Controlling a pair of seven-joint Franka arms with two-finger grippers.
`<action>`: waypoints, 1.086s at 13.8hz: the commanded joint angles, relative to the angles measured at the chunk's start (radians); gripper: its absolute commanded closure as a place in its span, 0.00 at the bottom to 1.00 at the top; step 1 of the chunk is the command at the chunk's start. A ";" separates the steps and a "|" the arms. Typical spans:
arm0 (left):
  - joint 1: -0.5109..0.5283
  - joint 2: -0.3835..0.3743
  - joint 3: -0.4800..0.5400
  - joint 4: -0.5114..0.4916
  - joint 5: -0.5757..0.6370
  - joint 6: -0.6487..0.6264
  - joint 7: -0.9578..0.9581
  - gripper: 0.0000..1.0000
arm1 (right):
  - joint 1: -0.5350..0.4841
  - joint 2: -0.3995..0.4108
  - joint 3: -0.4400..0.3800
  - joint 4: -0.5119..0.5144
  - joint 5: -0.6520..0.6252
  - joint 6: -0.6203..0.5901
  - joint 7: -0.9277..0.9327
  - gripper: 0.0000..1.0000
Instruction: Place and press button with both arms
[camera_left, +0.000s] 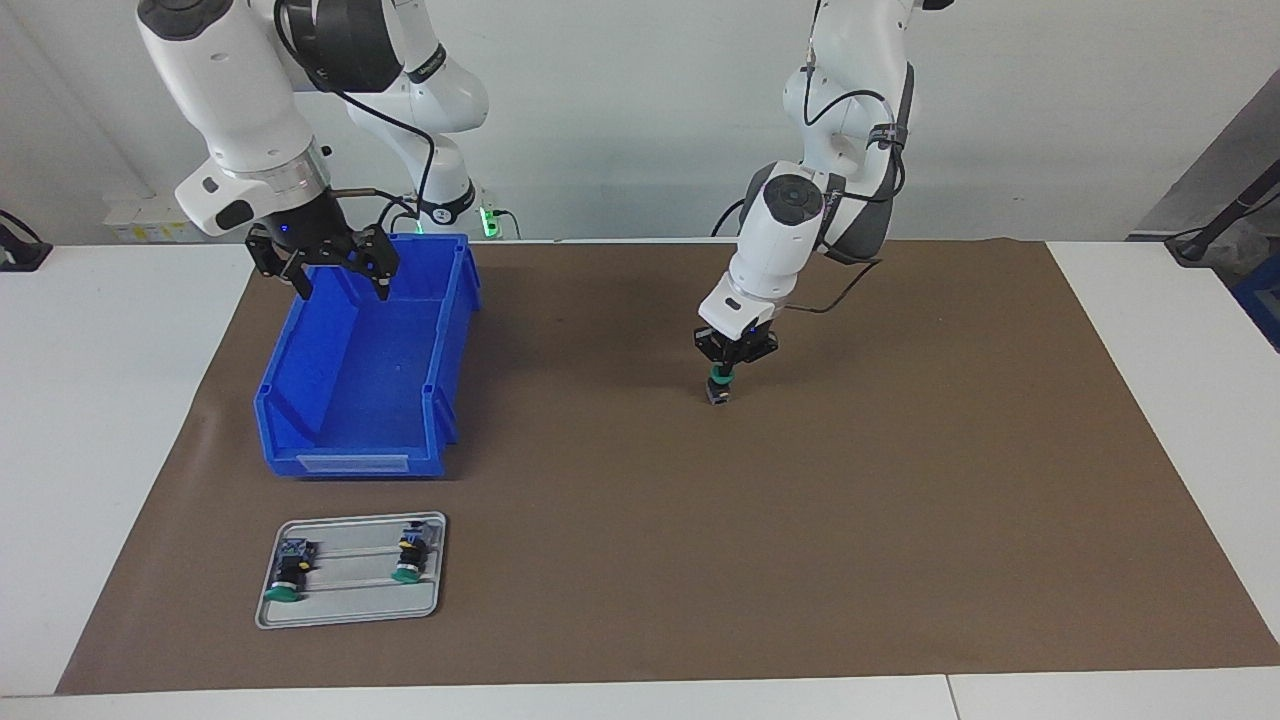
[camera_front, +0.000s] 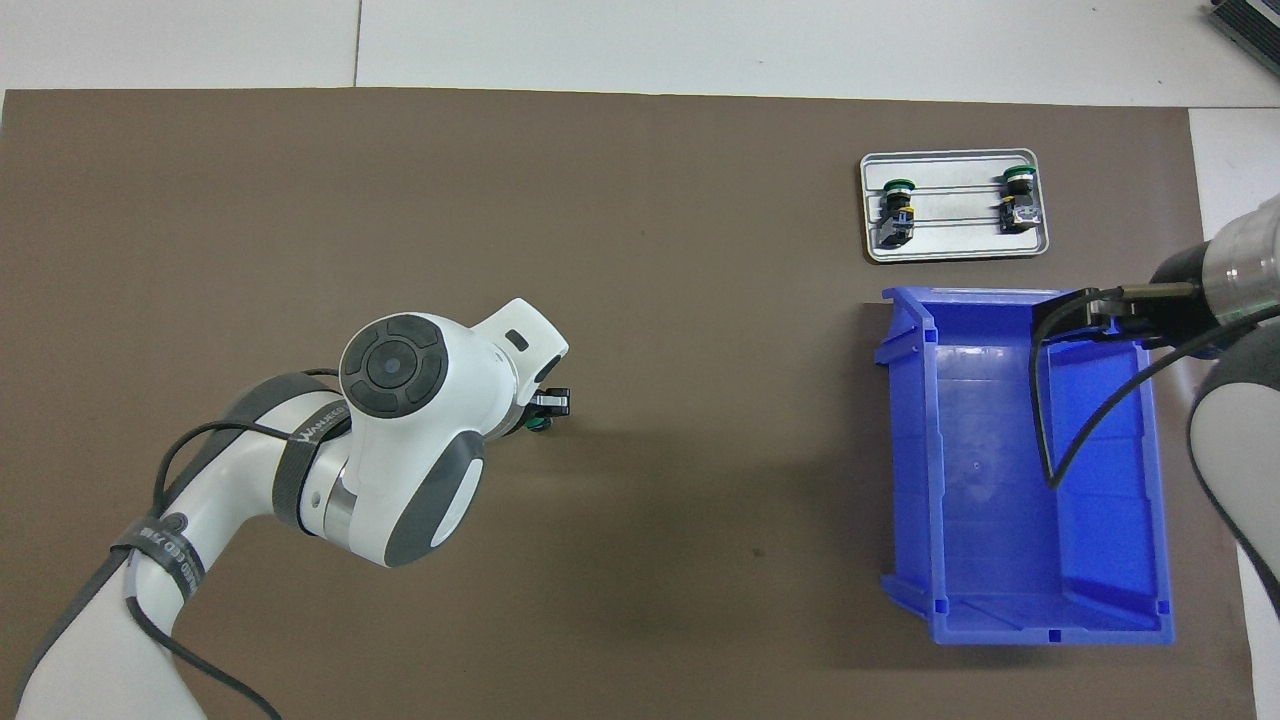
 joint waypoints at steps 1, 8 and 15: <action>-0.023 0.010 0.013 -0.075 0.023 0.102 -0.025 1.00 | -0.012 -0.023 0.003 -0.025 0.020 0.006 0.003 0.00; -0.006 0.016 0.021 0.065 0.025 -0.078 -0.015 1.00 | 0.001 -0.022 0.005 -0.013 0.020 -0.014 0.012 0.02; 0.181 0.000 0.026 0.360 0.027 -0.458 0.125 1.00 | 0.050 -0.019 0.009 -0.011 0.020 -0.005 0.031 0.03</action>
